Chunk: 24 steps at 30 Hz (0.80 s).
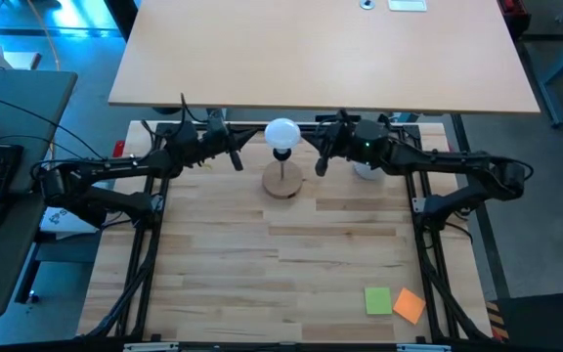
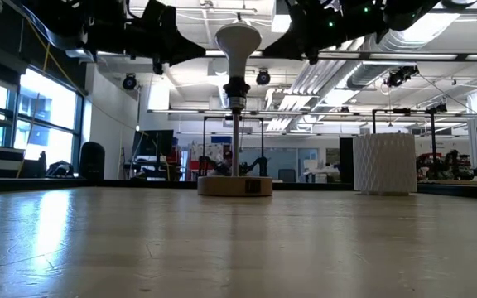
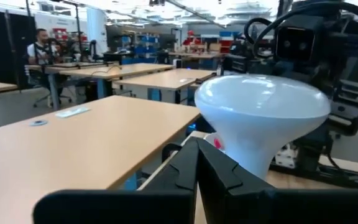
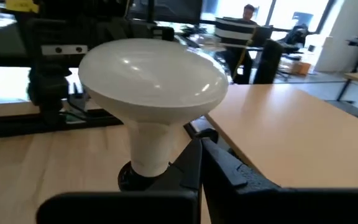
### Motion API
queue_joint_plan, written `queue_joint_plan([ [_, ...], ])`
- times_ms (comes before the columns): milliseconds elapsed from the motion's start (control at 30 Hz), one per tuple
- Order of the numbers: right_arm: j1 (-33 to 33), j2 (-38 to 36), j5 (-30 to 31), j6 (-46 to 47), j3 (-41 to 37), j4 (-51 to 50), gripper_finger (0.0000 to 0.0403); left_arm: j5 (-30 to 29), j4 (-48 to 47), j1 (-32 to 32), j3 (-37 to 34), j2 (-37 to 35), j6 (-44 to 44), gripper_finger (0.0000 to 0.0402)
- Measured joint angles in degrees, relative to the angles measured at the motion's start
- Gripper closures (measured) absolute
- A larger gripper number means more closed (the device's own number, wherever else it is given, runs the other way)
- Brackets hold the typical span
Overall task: Screw lightbulb
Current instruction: Remove the white lightbulb from the desk lamp
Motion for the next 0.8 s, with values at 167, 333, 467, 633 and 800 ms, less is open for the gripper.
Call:
queue_joint_plan([
  [167, 2.6, 0.0, 4.1, 0.2, 0.0, 0.7, 0.0403, 2.3, 2.1, 0.2, 0.0, 0.0, 0.0, 0.0401],
  [333, 3.5, 0.1, 3.8, 0.1, 0.0, 3.5, 0.0403, 4.4, 2.8, -0.1, 0.0, 0.0, -0.3, 0.0401],
  [467, 2.3, 1.4, 2.2, 0.2, 0.0, 6.2, 0.0403, 4.4, 2.8, -1.2, 0.0, 0.0, -0.5, 0.0401],
  [633, -0.4, 4.4, 1.5, 0.0, 0.0, 9.9, 0.0403, 4.4, 2.9, -4.4, 0.0, 0.0, -0.5, 0.0401],
  [800, -4.1, 4.9, 1.7, 0.8, 0.0, 12.2, 0.0403, 4.4, 2.9, -7.6, 0.0, 0.0, -0.5, 0.0401],
])
